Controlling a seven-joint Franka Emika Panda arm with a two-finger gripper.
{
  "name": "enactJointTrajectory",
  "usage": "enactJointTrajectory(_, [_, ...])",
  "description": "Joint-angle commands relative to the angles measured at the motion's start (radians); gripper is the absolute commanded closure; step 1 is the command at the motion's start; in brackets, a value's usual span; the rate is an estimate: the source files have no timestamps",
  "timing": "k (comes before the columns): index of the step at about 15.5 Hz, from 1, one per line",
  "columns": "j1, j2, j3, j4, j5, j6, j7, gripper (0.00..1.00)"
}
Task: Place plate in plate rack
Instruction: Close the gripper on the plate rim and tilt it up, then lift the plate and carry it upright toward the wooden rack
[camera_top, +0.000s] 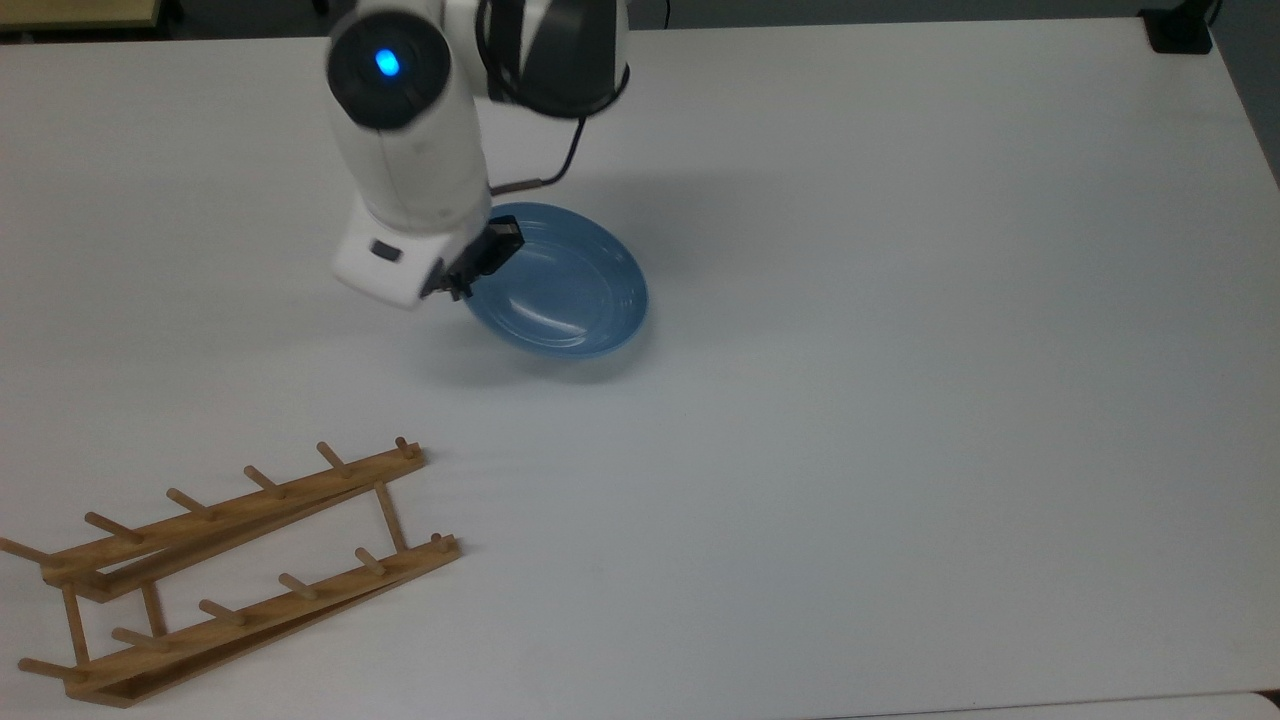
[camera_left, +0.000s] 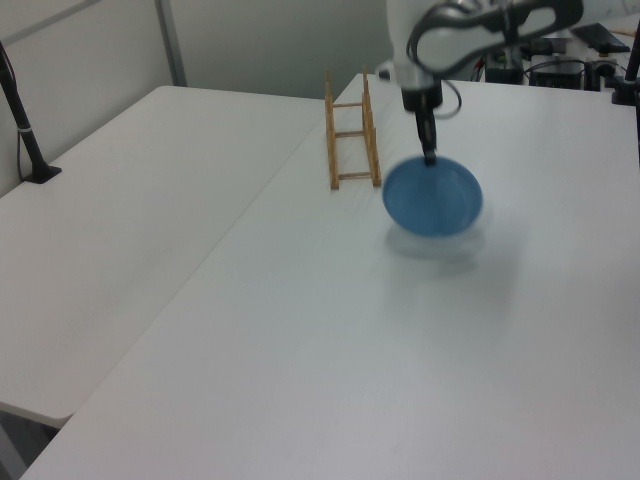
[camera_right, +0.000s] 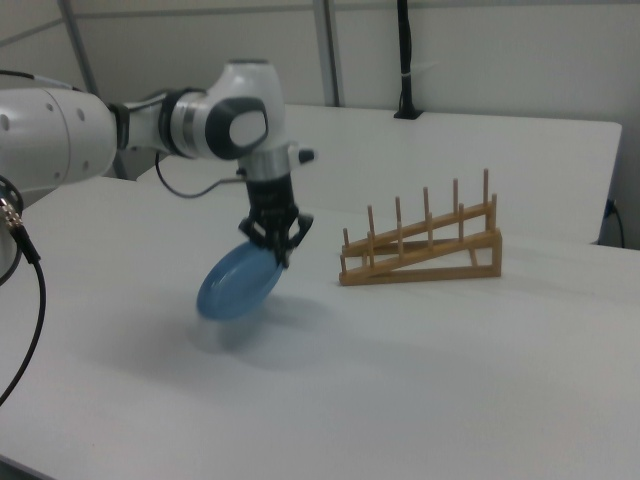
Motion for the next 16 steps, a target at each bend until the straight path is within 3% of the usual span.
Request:
enactJointTrajectory(1, [0.005,-0.020,-0.058,0.083,0.026,0.176,0.099,1.00])
enactJointTrajectory(5, [0.001,-0.024,-0.112,0.082,0.020,0.458,0.259,1.00])
enactJointTrajectory(10, [0.005,-0.024,-0.199,0.083,0.011,0.661,0.403,1.00])
enactJointTrajectory(16, [0.003,0.008,-0.297,0.083,-0.207,0.846,0.685,1.00])
